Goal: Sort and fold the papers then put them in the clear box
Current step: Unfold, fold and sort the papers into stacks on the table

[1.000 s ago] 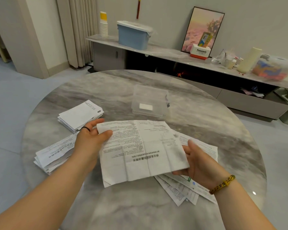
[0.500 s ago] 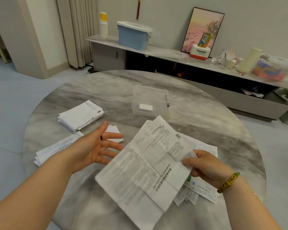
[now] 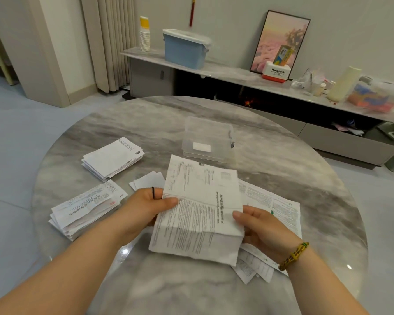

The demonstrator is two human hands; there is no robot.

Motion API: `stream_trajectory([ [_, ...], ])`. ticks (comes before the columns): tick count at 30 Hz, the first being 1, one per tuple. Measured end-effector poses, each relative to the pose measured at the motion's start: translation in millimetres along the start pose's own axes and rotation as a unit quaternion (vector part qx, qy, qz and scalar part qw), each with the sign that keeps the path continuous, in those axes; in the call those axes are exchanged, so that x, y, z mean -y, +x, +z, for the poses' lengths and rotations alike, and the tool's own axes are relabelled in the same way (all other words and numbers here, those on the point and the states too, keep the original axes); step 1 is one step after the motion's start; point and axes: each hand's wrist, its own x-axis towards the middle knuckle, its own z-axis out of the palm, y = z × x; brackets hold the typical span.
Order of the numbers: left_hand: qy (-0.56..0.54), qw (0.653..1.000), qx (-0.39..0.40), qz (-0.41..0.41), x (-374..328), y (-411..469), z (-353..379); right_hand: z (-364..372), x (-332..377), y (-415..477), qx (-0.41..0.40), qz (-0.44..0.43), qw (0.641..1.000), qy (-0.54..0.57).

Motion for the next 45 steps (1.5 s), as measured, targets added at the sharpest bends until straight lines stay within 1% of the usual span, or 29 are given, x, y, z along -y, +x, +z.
stream_trajectory([
  [3,-0.018,1.0,-0.007,0.003,-1.8,0.0,2.0,7.6,-2.5,3.2,-0.01,-0.007,1.0,0.016],
  [8,0.026,0.999,-0.03,0.014,-4.7,-0.8,-0.5,5.8,-0.9,5.5,-0.018,-0.024,0.998,0.054],
  [11,0.027,0.999,-0.029,0.022,-5.1,-1.8,-1.2,7.1,0.6,4.5,-0.013,-0.028,0.997,0.07],
  [18,-0.007,0.999,-0.014,0.038,-7.1,-4.6,-1.5,6.5,5.7,2.2,-0.004,-0.039,0.99,0.134],
  [22,-0.042,0.999,-0.005,0.031,-7.1,-4.5,-1.9,6.5,6.1,3.1,-0.006,-0.042,0.986,0.161],
  [26,-0.078,0.997,0.01,0.015,-6.4,-3.2,-2.4,5.0,4.4,4.5,-0.015,-0.041,0.984,0.173],
  [34,-0.091,0.996,0.002,0.017,-8.0,-3.3,0.6,8.4,4.7,4.7,-0.033,-0.045,0.982,0.179],
  [35,-0.09,0.996,-0.001,0.012,-8.7,-3.6,0.6,9.2,5.1,3.8,-0.034,-0.048,0.983,0.175],
  [37,-0.081,0.997,-0.01,0.0,-9.4,-3.4,0.7,9.5,6.1,2.9,-0.043,-0.062,0.988,0.134],
  [39,-0.046,0.999,-0.014,-0.002,-7.6,-3.0,1.6,9.5,8.7,0.7,-0.058,-0.065,0.992,0.093],
  [40,-0.017,1.0,-0.008,0.003,-6.1,-2.7,2.6,8.9,9.5,0.3,-0.063,-0.052,0.993,0.084],
  [43,0.028,1.0,0.007,0.007,-2.8,-3.1,5.9,6.7,6.8,2.4,-0.082,-0.025,0.993,0.085],
  [45,0.016,1.0,-0.013,0.01,-1.5,-2.3,7.3,5.1,5.5,4.2,-0.079,-0.007,0.987,0.137],
])
